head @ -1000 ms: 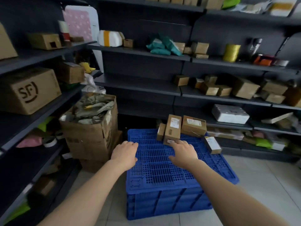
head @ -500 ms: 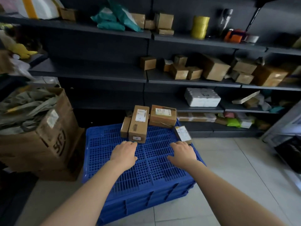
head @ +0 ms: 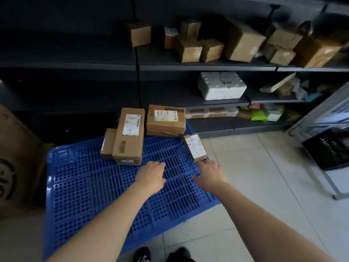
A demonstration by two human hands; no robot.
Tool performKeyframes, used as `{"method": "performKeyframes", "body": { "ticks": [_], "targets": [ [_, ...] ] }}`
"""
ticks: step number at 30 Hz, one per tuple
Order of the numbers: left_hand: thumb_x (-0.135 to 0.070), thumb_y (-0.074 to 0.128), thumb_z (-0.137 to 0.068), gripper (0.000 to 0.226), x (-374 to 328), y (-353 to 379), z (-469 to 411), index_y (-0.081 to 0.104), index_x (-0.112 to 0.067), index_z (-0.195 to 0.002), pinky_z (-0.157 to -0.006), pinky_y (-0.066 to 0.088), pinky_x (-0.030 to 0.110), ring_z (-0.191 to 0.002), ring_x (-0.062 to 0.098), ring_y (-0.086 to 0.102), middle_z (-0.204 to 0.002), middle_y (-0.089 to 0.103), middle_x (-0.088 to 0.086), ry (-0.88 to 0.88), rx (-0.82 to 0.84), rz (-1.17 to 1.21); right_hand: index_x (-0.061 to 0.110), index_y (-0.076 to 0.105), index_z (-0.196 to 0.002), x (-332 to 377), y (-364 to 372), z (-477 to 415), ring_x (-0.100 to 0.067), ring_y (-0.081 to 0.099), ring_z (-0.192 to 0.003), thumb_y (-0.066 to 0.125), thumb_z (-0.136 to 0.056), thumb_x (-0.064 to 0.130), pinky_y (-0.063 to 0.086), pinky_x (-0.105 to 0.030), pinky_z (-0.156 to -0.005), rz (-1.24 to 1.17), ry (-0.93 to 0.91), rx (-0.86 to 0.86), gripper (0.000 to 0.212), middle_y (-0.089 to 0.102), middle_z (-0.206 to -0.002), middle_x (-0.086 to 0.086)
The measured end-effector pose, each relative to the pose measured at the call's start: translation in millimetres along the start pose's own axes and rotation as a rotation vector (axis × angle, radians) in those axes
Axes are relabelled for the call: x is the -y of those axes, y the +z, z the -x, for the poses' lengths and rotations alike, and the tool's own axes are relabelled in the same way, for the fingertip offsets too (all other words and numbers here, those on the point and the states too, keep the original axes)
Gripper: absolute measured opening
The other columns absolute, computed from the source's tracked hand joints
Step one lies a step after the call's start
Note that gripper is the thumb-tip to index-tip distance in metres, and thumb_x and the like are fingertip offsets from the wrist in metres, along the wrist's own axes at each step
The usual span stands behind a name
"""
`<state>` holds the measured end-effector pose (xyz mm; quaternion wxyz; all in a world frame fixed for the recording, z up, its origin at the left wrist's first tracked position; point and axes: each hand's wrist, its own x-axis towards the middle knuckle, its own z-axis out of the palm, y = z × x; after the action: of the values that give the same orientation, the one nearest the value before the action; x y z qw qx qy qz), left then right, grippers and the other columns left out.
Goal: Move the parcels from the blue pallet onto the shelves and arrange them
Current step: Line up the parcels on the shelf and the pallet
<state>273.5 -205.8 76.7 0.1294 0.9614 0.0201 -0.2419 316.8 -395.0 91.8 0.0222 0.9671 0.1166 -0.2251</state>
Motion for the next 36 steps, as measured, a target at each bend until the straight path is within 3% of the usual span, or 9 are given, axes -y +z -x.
{"method": "performKeyframes", "body": {
  "ticks": [7,13,17,22,24,28,33,36],
  "targets": [
    [-0.035,0.053,-0.097,0.059,-38.1,22.0,-97.3,0.031,-0.014,-0.147,-0.107,0.04,0.041,-0.138,0.026,0.035,-0.147,0.041,0.006,-0.042,0.067,0.089,0.021,0.04,-0.141,-50.9,20.1,-83.5,-0.027,0.042,-0.128,0.052,-0.094,0.044,0.037,-0.038,-0.105,-0.077,0.009,0.08,0.054,0.047,-0.138,-0.007],
    [-0.035,0.049,-0.099,0.065,-72.7,47.3,-181.3,0.018,-0.013,-0.153,-0.113,0.032,0.039,-0.142,0.026,0.03,-0.155,0.029,0.008,-0.089,0.117,0.21,0.015,0.037,-0.142,-88.8,54.8,-162.0,-0.027,0.039,-0.13,0.053,-0.093,0.043,0.037,-0.04,-0.106,-0.23,0.041,0.11,0.058,0.044,-0.141,-0.007],
    [-0.034,0.05,-0.099,0.067,-85.0,73.2,-225.6,0.016,-0.011,-0.152,-0.112,0.032,0.038,-0.141,0.027,0.03,-0.156,0.027,0.009,-0.142,0.163,0.352,0.016,0.04,-0.137,-101.2,83.6,-205.7,-0.027,0.046,-0.122,0.057,-0.09,0.037,0.043,-0.039,-0.097,-0.377,0.089,0.098,0.054,0.048,-0.134,-0.007],
    [-0.03,0.049,-0.099,0.076,-89.7,104.6,-261.1,-0.001,-0.013,-0.154,-0.11,0.034,0.036,-0.142,0.027,0.029,-0.161,0.013,0.009,-0.263,0.234,0.621,0.012,0.038,-0.134,-106.7,113.2,-241.2,-0.031,0.051,-0.117,0.056,-0.092,0.029,0.046,-0.042,-0.092,-0.568,0.208,0.108,0.048,0.052,-0.13,-0.01],
    [-0.027,0.049,-0.1,0.07,-89.4,113.5,-271.5,0.007,-0.016,-0.155,-0.105,0.04,0.036,-0.133,0.026,0.042,-0.157,0.026,0.008,-0.328,0.233,0.81,0.011,0.043,-0.126,-106.8,122.0,-249.5,-0.031,0.055,-0.111,0.053,-0.093,0.028,0.047,-0.041,-0.087,-0.644,0.251,0.124,0.038,0.055,-0.124,-0.01],
    [-0.015,0.048,-0.099,0.042,-83.7,120.2,-272.1,0.045,-0.02,-0.141,-0.095,0.044,0.03,-0.116,0.019,0.055,-0.136,0.055,0.001,-0.381,0.105,1.053,0.014,0.053,-0.12,-97.1,132.7,-252.4,-0.027,0.056,-0.096,0.05,-0.095,0.033,0.05,-0.041,-0.08,-0.746,0.294,0.111,0.032,0.053,-0.116,-0.011],
    [-0.017,0.047,-0.099,0.035,-62.8,103.7,-247.2,0.052,-0.024,-0.133,-0.075,0.048,0.025,-0.09,0.01,0.057,-0.126,0.06,-0.004,-0.443,-0.064,1.158,0.02,0.047,-0.119,-63.2,122.2,-235.3,-0.012,0.056,-0.083,0.059,-0.093,0.03,0.045,-0.031,-0.064,-1.045,0.297,-0.012,0.031,0.055,-0.111,0.0],
    [-0.024,0.044,-0.101,0.031,-42.4,85.0,-228.2,0.054,-0.022,-0.13,-0.078,0.049,0.03,-0.096,0.012,0.059,-0.122,0.062,-0.005,-0.486,-0.227,1.168,0.025,0.042,-0.113,-32.4,104.5,-221.1,-0.005,0.059,-0.081,0.061,-0.093,0.028,0.045,-0.024,-0.061,-1.21,0.255,-0.038,0.028,0.062,-0.105,0.002]
  ]
}}
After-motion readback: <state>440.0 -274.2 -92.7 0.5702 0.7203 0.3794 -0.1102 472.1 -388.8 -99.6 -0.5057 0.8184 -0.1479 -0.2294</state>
